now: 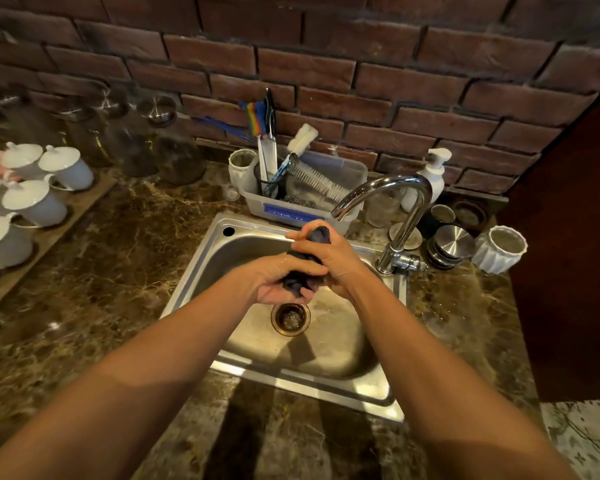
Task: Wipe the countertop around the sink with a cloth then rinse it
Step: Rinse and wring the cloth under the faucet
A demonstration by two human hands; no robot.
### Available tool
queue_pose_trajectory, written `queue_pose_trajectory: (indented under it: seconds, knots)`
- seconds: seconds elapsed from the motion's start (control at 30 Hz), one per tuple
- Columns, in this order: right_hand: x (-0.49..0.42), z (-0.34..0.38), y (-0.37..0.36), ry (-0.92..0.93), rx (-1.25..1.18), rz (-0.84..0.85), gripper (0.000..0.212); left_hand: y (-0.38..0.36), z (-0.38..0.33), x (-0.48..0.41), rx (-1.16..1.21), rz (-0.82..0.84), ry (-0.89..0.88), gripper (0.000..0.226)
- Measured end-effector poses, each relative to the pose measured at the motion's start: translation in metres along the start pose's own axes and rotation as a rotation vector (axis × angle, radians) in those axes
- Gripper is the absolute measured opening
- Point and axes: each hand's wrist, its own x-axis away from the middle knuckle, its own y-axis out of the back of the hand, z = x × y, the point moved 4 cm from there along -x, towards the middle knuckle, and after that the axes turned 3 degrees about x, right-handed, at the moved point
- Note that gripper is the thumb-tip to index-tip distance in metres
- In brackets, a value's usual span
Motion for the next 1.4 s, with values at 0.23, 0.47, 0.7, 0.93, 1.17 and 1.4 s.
queue_pose_trajectory:
  seconds: [0.23, 0.47, 0.7, 0.93, 1.17, 1.4]
  knots:
    - [0.016, 0.025, -0.011, 0.159, 0.143, 0.072, 0.007, -0.007, -0.002, 0.008, -0.527, -0.126, 0.09, 0.015]
    - [0.012, -0.008, -0.01, -0.079, -0.109, -0.313, 0.031, -0.001, 0.016, -0.008, -0.825, -0.382, -0.093, 0.022]
    - [0.008, -0.062, -0.001, -0.371, -0.252, -0.504, 0.042, 0.021, 0.048, -0.031, -1.262, -0.567, -0.17, 0.01]
    - [-0.007, -0.091, 0.007, -0.491, -0.412, -0.692, 0.024, 0.032, 0.049, -0.038, -1.548, -0.673, -0.135, 0.02]
    - [-0.013, -0.1, 0.018, -0.613, -0.207, -0.89, 0.025, 0.019, 0.03, -0.04, -2.077, -0.6, -0.134, 0.028]
    - [0.009, -0.077, 0.01, -0.539, -0.506, -0.751, 0.026, -0.006, 0.023, -0.017, -2.169, -0.665, -0.117, 0.02]
